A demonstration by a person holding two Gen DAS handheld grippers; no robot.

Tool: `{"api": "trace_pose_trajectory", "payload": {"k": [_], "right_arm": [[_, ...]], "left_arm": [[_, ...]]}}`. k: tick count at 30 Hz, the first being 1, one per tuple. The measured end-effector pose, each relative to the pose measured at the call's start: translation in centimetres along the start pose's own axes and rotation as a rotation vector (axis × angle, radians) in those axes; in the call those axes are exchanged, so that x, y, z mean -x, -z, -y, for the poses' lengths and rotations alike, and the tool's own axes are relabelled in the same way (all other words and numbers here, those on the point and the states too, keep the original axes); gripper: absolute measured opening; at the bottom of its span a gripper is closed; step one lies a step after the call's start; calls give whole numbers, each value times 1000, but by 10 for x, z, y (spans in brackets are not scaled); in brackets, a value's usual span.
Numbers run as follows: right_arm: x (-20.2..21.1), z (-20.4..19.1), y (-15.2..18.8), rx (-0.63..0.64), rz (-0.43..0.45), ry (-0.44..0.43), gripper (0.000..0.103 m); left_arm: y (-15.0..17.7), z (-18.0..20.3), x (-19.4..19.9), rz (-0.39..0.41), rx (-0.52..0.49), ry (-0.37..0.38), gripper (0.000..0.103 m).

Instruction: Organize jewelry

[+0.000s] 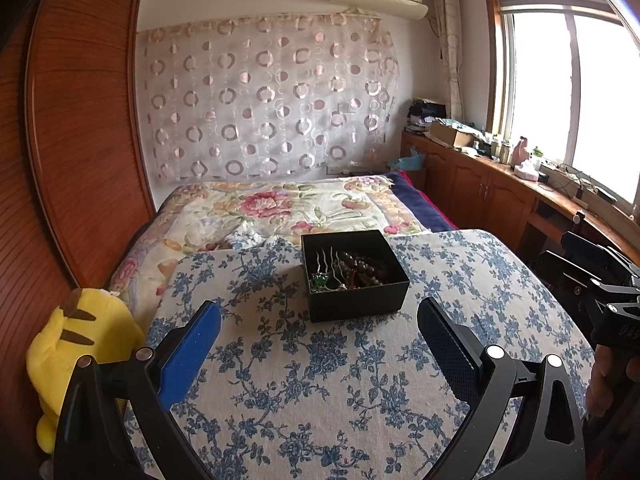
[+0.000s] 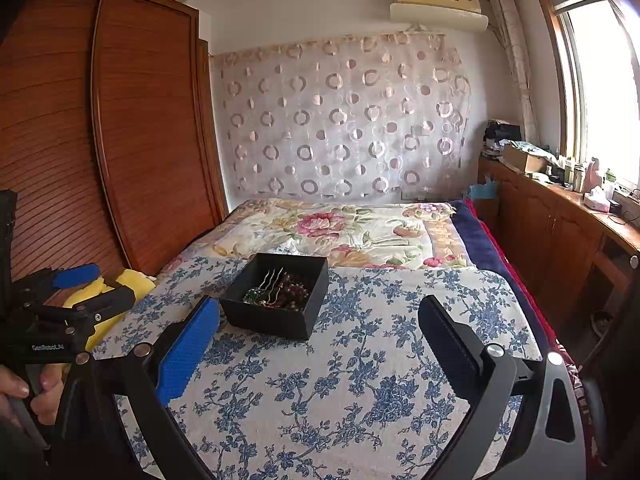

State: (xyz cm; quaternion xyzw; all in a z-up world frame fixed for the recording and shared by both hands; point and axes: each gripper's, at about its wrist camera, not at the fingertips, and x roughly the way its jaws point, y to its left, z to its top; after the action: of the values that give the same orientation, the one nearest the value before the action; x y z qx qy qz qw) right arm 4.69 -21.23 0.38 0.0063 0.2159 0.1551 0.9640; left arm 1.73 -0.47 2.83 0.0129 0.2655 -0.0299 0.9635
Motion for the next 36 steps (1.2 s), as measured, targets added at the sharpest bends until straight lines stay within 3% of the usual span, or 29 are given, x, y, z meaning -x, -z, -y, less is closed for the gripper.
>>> {"api": "trace_pose_trajectory", "payload": {"k": [36], "right_arm": [[-2,0,1,0,2,-1,100]], "left_arm": [[-2,1,4,10,4,2,95]]}}
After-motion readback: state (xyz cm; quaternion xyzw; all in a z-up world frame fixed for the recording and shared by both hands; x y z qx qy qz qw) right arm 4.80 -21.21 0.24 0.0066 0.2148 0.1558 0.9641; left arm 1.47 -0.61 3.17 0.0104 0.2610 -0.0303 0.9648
